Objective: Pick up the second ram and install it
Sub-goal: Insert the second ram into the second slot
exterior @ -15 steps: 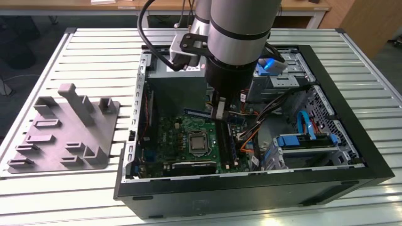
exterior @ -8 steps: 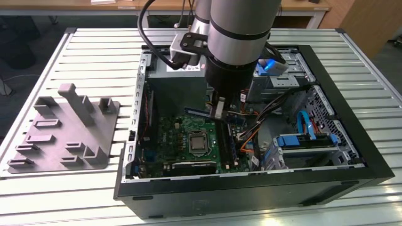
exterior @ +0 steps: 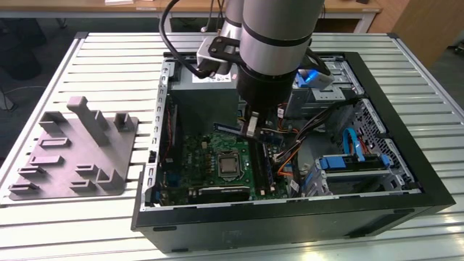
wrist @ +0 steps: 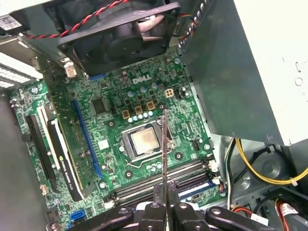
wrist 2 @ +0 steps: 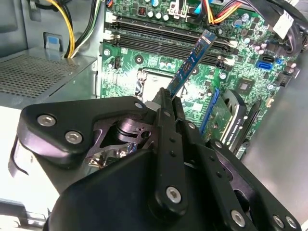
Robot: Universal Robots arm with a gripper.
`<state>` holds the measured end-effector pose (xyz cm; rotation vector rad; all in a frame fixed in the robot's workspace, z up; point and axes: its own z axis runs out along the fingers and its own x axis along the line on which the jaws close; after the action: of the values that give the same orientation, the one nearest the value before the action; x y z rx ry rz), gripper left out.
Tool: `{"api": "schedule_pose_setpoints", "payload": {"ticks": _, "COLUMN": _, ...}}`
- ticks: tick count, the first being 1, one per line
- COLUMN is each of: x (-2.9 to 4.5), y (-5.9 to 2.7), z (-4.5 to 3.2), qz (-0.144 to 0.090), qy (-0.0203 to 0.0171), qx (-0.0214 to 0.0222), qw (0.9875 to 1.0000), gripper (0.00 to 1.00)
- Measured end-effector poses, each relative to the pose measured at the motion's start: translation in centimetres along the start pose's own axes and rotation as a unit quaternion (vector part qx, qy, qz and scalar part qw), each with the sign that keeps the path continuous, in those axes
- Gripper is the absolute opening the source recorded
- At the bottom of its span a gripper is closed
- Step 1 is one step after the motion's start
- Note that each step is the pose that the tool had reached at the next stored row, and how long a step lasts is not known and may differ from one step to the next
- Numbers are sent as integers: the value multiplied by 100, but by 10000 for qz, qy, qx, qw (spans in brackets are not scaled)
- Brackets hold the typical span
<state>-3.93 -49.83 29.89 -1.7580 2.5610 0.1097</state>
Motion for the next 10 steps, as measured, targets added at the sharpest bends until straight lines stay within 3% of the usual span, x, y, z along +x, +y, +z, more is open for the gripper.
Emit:
{"api": "schedule_pose_setpoints", "payload": {"ticks": 4, "x": 0, "y": 0, "z": 1, "qz": 277, "qy": -11, "qx": 19, "qw": 9996, "gripper": 14}}
{"api": "schedule_pose_setpoints", "payload": {"ticks": 10, "x": 0, "y": 0, "z": 3, "qz": 720, "qy": -28, "qx": 49, "qw": 9974, "gripper": 14}}
